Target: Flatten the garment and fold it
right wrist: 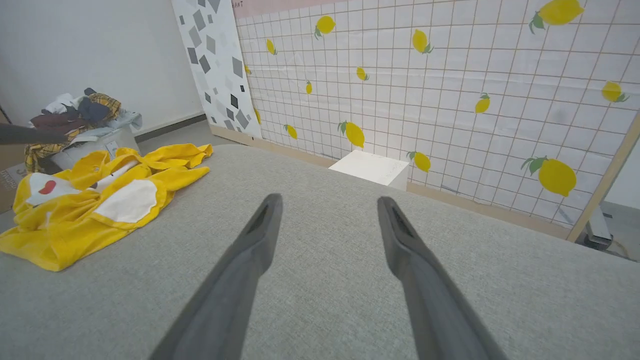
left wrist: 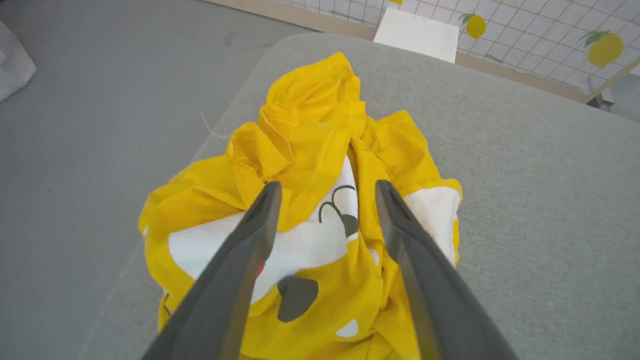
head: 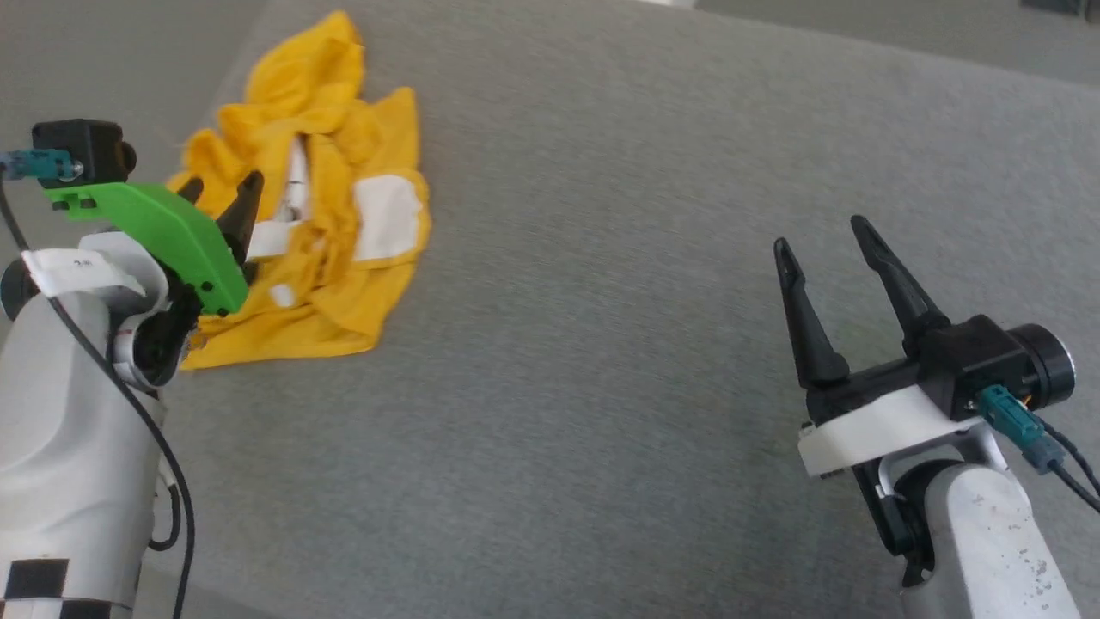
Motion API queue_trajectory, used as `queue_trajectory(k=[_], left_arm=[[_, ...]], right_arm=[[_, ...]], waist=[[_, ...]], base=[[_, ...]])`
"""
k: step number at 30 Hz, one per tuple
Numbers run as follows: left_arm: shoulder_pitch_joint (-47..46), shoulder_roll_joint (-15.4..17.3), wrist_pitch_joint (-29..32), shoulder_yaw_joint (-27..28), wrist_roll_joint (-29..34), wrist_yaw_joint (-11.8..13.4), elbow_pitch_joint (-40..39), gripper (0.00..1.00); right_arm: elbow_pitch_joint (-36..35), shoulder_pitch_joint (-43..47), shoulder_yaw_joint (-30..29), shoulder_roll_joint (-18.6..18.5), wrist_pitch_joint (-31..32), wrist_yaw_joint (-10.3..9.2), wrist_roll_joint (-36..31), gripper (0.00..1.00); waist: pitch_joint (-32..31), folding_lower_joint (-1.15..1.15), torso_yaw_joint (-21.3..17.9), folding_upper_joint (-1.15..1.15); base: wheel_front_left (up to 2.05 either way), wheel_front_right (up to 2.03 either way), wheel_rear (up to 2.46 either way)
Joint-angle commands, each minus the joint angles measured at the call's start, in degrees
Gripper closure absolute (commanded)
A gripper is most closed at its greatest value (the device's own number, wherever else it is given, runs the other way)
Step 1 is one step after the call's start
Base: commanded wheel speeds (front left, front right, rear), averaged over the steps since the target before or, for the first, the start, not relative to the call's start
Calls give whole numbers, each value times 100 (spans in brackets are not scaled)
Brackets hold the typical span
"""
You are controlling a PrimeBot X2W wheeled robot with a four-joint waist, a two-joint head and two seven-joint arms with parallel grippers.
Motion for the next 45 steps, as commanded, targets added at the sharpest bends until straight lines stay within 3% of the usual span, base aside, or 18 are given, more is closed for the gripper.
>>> queue_trajectory(k=[1, 4, 12, 13, 14, 15, 23, 27, 30, 38, 45], left_arm=[[-54, 76, 201, 11, -85, -23, 90, 0], [49, 136, 794, 80, -284, 157, 337, 0], [587, 109, 2338, 170, -672, 952, 875, 0], [641, 130, 2424, 160, -670, 1000, 869, 15], [704, 186, 2437, 143, -635, 1019, 822, 62], [748, 290, 2300, 138, -540, 1040, 737, 100], [689, 1207, -194, 169, 679, 1279, 178, 100], [366, 1422, -1347, 179, 1130, 1426, -110, 100], [73, 1501, -1871, 96, 1372, 1424, -404, 100], [-706, 1248, -2116, -370, 1675, 1305, -1464, 100], [-938, 544, -1704, -897, 1469, 1174, -2214, 100]], right_arm=[[-12, -105, 0, -20, -49, -9, 7, 0], [30, -160, -9, -13, -108, -9, 34, 0], [247, -146, -19, 12, -289, -9, 132, 0], [270, -136, -23, 15, -298, -9, 136, 0], [297, -122, -29, 18, -317, -9, 141, 0], [322, -109, -40, 21, -337, -9, 156, 0], [637, 123, -102, 33, -498, -9, 328, 0], [740, 354, -209, 34, -555, -9, 497, 0], [782, 527, -297, 34, -576, -9, 578, 0], [813, 821, -416, 35, -618, -9, 747, 0], [765, 944, -416, 35, -577, -9, 809, 0]], waist=[[846, -1, -895, 0], [930, -1, -1083, 0], [784, -1, -1321, 0], [739, -1, -1328, 0], [662, -1, -1334, 0], [588, -1, -1332, 0], [-389, -1, -1284, 0], [-920, -1, -1277, 0], [-1232, -1, -1312, 0], [-1808, -1, -1751, 0], [-1904, -1, -2379, 0]], base=[[0, 0, 0], [0, 0, 0], [0, 0, 0], [0, 0, 0], [0, 0, 0], [0, 0, 0], [0, 0, 0], [0, 0, 0], [0, 0, 0], [0, 0, 0], [0, 0, 0]])
